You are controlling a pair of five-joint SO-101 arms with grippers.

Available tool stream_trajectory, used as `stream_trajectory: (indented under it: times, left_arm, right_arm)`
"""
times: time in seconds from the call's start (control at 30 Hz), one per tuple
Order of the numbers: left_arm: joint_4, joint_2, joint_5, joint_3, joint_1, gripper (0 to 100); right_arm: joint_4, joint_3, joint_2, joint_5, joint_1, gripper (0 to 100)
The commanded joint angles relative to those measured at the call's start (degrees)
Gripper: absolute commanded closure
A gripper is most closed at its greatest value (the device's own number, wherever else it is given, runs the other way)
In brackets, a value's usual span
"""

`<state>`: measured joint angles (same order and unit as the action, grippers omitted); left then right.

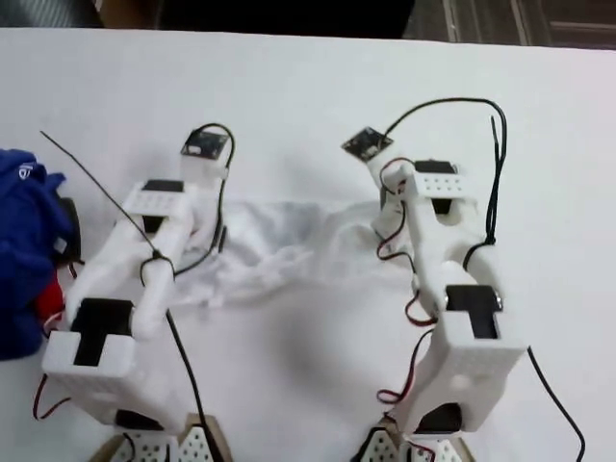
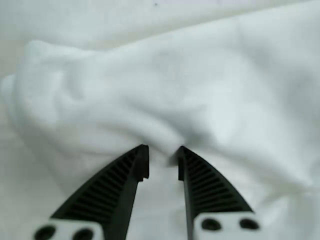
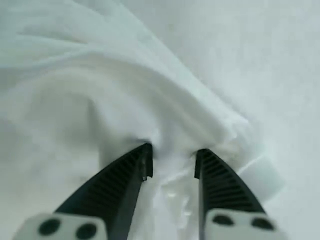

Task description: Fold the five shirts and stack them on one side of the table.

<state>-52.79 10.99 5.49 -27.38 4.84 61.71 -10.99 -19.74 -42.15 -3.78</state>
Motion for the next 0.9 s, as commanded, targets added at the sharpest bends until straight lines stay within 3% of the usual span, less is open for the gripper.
stream_trajectory:
  times: [0.0,0.1,0.5,0.57,0.73,0.87]
  left_arm:
    - [1.7,0.3,-0.4,0.7,0.3,89]
    - [1.7,0.3,-0.4,0.7,0.3,89]
    - [1.7,0.3,-0.4,0.8,0.3,89]
    - [1.7,0.3,-0.4,0.8,0.3,89]
    - [1.7,0.3,-0.4,0.8,0.3,89]
    - [1.7,0.3,-0.4,0.8,0.3,89]
  right_arm:
    - [0.7,4.9,-1.3,0.2,0.1,87.2]
    - [2.6,8.9,-1.2,0.1,0.3,98.8]
    - [8.4,20.1,-0.8,0.0,7.3,97.4]
    - [10.9,20.7,0.0,0.0,7.3,94.6]
    - [19.5,21.0,3.4,0.0,4.3,75.2]
    - [23.0,20.7,9.5,0.1,1.2,73.8]
